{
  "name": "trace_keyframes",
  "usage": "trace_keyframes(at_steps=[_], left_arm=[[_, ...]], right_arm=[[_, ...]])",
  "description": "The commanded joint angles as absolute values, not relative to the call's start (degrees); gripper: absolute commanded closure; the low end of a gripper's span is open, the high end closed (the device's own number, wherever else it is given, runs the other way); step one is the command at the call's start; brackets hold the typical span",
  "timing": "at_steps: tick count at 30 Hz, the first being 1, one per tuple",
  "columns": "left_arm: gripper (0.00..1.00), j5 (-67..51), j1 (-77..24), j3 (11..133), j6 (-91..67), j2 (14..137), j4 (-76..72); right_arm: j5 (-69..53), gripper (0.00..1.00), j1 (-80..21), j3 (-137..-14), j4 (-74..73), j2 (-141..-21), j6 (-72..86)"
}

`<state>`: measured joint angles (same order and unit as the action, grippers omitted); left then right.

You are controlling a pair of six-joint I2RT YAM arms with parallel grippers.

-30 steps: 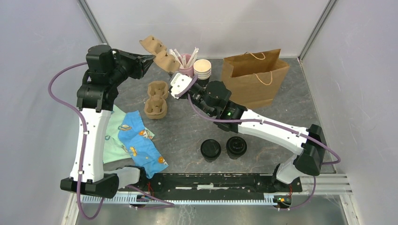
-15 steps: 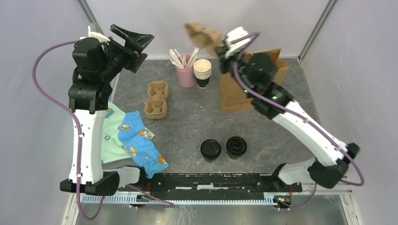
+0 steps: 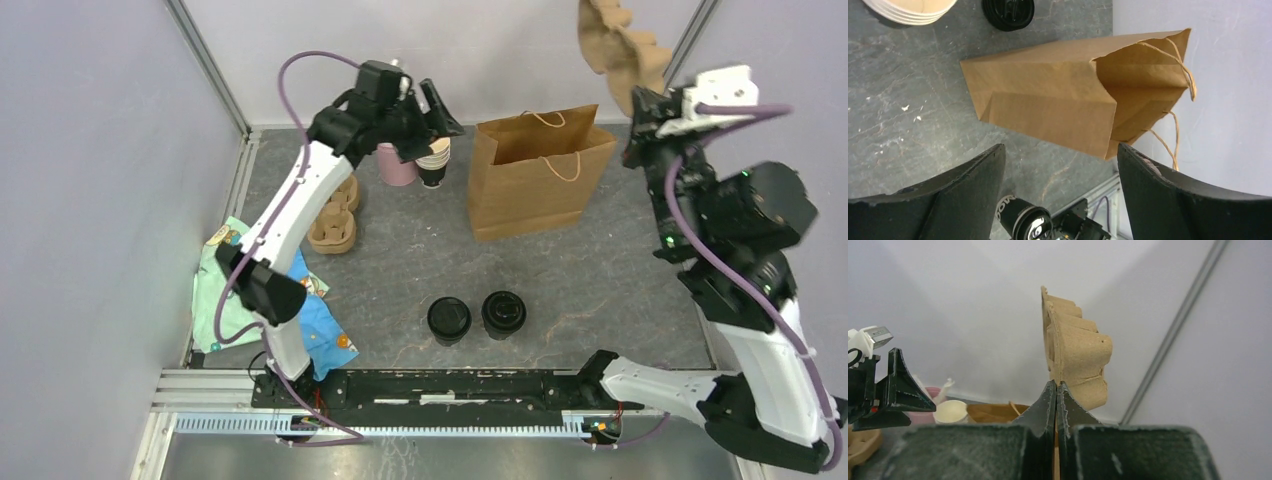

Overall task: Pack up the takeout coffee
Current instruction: Place the cup tray in the takeout bag.

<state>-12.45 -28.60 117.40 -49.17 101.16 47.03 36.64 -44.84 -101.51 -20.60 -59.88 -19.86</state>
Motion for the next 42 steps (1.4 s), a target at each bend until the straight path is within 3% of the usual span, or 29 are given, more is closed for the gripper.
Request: trace_keyframes(at_steps=[1, 12, 23, 39, 42], left_arm=[[0.13, -1.33, -34.57, 130.39, -45.45, 105.82, 49.81], [0.15, 13.65, -44.28, 138.76, -43.56, 115.66, 51.54], [0.3, 21.54, -48.04, 142.61, -37.75, 121.97, 48.68], [0.75, 32.65, -49.22, 143.06, -27.91, 121.84, 51.38], [0.92, 34.71, -49.22, 142.62, -24.82, 120.52, 51.71]], right_arm=[[45.59, 1.0, -44.94, -98.83, -24.65, -54.47, -24.42], [48.46, 1.0, -44.88, -98.96, -31.94, -46.63, -20.65], [44.64, 1.0, -44.88, -101.77, -36.84, -46.1, -17.5], [40.76, 1.0, -44.88, -107.11, -43.6, -50.18, -10.77], [38.88, 1.0, -44.88, -109.12, -47.63, -53.21, -6.76]])
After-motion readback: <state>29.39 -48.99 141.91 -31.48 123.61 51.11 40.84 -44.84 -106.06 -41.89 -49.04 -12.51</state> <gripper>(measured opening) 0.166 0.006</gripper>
